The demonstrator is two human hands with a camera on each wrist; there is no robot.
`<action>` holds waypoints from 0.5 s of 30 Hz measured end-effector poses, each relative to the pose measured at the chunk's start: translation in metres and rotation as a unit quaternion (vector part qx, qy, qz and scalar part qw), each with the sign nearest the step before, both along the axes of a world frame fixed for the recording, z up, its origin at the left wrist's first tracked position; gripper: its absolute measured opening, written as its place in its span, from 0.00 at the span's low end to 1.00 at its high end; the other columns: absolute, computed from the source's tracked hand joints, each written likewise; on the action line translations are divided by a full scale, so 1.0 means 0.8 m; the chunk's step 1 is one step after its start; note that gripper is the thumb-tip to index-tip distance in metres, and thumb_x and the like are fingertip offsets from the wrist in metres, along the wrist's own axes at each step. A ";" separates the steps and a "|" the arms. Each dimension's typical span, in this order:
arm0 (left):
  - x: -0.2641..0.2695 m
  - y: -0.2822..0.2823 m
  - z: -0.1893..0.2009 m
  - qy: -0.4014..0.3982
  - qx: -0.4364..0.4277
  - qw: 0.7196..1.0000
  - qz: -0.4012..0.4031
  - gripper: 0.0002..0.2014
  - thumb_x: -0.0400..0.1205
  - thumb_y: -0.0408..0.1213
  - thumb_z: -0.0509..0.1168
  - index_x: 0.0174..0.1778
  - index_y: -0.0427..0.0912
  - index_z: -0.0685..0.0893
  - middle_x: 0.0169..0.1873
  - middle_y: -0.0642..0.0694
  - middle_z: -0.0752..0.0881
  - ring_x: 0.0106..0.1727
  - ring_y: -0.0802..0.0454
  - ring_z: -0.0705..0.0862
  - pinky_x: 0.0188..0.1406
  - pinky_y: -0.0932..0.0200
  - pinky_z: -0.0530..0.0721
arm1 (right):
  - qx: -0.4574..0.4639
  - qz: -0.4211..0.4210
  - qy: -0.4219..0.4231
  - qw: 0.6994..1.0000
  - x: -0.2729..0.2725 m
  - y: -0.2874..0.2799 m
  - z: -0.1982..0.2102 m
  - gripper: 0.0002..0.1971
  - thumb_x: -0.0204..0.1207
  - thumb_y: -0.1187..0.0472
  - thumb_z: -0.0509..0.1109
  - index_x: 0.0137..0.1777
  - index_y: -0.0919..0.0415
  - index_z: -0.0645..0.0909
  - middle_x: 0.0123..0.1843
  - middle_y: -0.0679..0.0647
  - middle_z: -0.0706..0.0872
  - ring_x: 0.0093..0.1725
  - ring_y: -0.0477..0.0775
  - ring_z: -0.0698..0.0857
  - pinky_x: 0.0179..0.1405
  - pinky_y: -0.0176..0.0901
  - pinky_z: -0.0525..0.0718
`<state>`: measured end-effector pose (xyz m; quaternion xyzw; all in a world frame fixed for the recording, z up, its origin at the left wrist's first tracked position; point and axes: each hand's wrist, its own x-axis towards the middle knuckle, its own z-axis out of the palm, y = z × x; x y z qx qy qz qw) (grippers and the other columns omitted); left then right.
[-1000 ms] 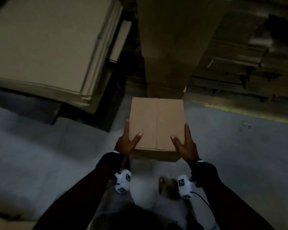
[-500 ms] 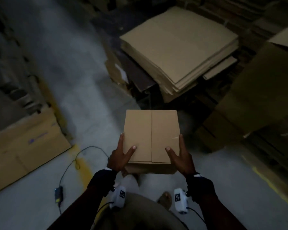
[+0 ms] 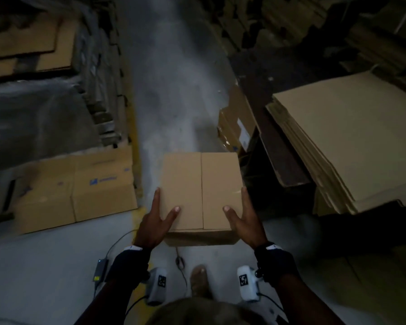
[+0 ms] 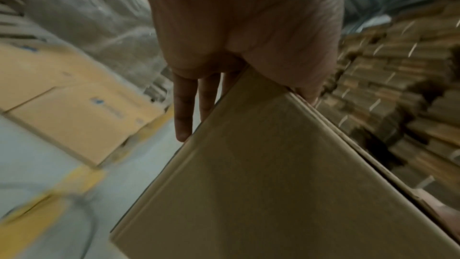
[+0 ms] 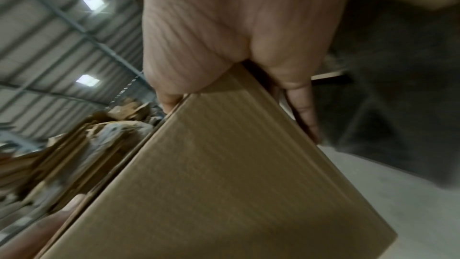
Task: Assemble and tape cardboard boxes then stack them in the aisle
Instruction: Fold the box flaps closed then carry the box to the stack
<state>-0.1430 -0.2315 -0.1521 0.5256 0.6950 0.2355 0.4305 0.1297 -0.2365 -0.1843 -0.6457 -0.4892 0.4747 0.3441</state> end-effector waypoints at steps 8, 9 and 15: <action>-0.040 0.159 0.035 0.002 0.040 0.999 0.005 0.43 0.84 0.60 0.63 0.89 0.61 0.44 0.86 0.46 0.63 0.84 0.42 0.68 0.79 0.47 0.69 | 0.042 0.007 -0.004 0.999 -0.037 0.169 0.034 0.45 0.82 0.41 0.71 0.90 0.41 0.47 0.89 0.43 0.59 0.86 0.43 0.62 0.85 0.48 0.65; -0.042 0.184 0.039 0.005 0.047 0.999 0.003 0.43 0.84 0.60 0.63 0.89 0.61 0.44 0.86 0.46 0.65 0.83 0.42 0.68 0.79 0.47 0.69 | 0.049 0.004 -0.002 0.999 -0.037 0.194 0.037 0.44 0.82 0.43 0.71 0.91 0.43 0.47 0.90 0.43 0.58 0.86 0.42 0.60 0.85 0.46 0.64; -0.045 0.358 0.057 0.026 0.083 0.996 -0.011 0.44 0.81 0.66 0.62 0.88 0.65 0.45 0.84 0.44 0.68 0.80 0.38 0.73 0.74 0.47 0.74 | 0.115 -0.026 -0.001 0.993 -0.033 0.356 0.052 0.43 0.83 0.49 0.73 0.91 0.49 0.50 0.90 0.44 0.57 0.86 0.39 0.57 0.83 0.32 0.59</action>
